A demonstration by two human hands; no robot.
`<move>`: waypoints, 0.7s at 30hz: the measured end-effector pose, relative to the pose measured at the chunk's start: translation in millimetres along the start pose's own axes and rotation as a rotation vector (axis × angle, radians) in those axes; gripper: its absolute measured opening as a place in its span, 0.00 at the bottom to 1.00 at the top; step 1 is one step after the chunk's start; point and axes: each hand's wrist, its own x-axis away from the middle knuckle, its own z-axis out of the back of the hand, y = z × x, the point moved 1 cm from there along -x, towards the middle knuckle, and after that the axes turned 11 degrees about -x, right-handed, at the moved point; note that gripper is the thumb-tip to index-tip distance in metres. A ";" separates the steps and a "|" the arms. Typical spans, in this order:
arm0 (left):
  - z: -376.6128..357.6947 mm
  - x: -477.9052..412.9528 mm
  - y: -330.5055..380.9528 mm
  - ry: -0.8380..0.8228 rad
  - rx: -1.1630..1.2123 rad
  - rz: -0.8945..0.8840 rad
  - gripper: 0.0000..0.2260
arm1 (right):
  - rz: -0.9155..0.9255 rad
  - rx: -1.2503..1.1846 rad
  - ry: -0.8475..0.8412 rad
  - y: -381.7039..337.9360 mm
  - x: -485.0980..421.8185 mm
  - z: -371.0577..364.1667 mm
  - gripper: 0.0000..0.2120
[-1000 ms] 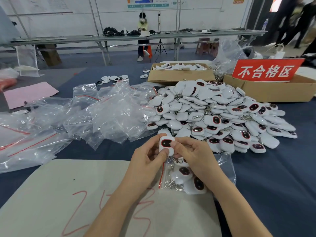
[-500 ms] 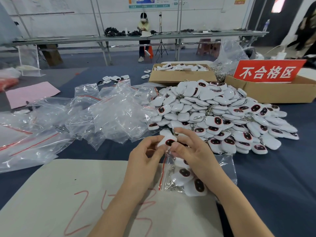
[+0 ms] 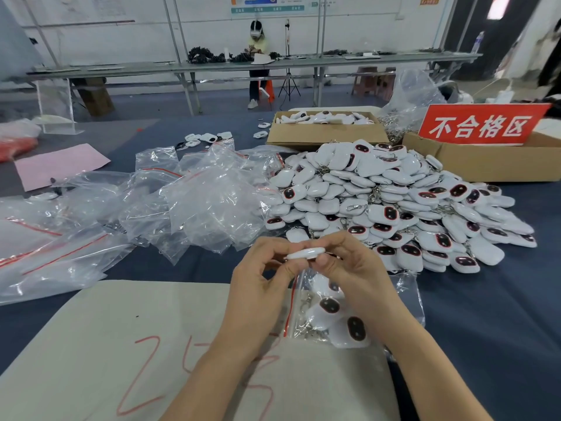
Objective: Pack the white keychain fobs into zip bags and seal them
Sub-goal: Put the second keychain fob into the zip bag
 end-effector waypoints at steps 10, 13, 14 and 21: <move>-0.1 -4.1 -4.5 -0.122 0.270 0.205 0.16 | -0.101 -0.058 0.053 -4.8 2.8 -4.1 0.14; 0.8 -2.5 -3.9 -0.106 0.233 0.177 0.13 | -0.123 -0.030 0.110 -5.5 2.7 -3.2 0.11; 0.6 -2.1 -2.7 -0.104 0.220 0.173 0.11 | -0.126 0.004 0.127 -5.9 2.9 -2.8 0.10; 0.5 -1.9 -2.0 -0.046 0.165 0.145 0.15 | -0.082 -0.021 0.106 -8.2 2.4 -3.7 0.09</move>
